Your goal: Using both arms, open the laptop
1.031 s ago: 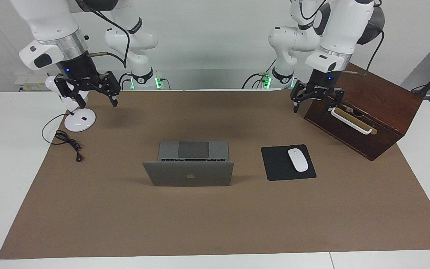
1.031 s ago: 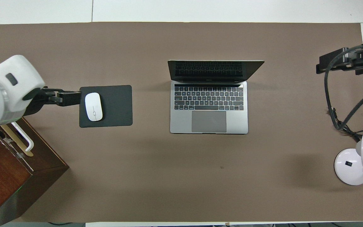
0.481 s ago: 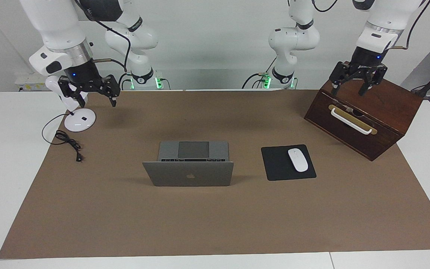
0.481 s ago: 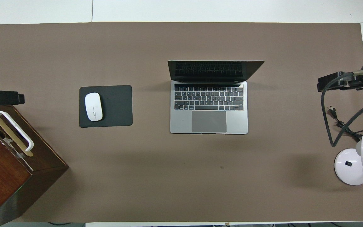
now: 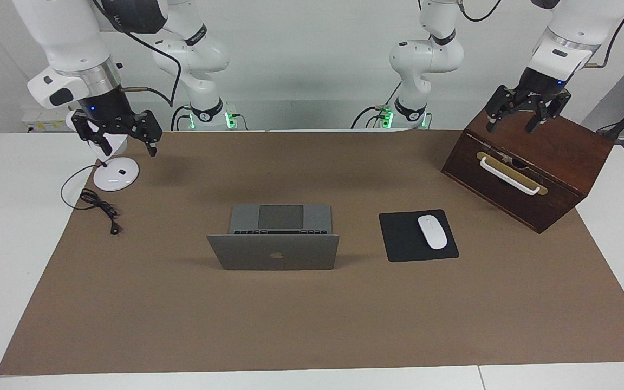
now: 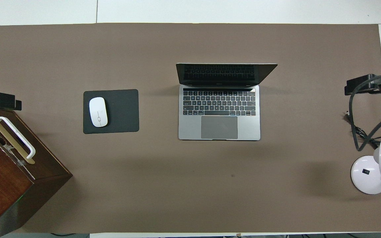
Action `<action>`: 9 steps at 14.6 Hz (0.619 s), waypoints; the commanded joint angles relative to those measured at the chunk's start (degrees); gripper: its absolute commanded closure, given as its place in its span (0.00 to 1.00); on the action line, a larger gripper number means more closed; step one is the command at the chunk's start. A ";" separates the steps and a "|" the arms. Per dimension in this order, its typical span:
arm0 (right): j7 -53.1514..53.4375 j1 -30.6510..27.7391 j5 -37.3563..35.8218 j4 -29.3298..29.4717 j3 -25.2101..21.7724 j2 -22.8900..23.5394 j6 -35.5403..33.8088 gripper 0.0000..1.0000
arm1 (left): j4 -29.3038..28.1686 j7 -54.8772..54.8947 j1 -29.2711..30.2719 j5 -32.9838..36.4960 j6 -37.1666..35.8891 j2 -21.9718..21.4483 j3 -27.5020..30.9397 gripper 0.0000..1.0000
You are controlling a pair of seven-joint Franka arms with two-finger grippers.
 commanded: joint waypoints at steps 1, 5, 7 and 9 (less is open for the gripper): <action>0.56 -0.70 0.32 -1.79 0.51 -1.39 1.10 0.00 | -0.09 -0.39 0.77 0.43 -2.12 0.47 -0.55 0.00; 0.22 -0.08 0.23 -2.14 0.69 -1.66 1.54 0.00 | 0.00 -3.46 0.77 0.51 -1.87 0.47 -0.55 0.00; -1.62 -0.17 0.15 -2.23 0.69 -1.66 1.72 0.00 | 0.00 -4.08 0.77 0.43 -0.38 0.56 -0.55 0.00; -4.00 -0.17 -0.20 -2.32 0.60 -1.66 1.80 0.00 | -0.18 -4.08 0.68 0.51 2.34 0.65 -0.55 0.00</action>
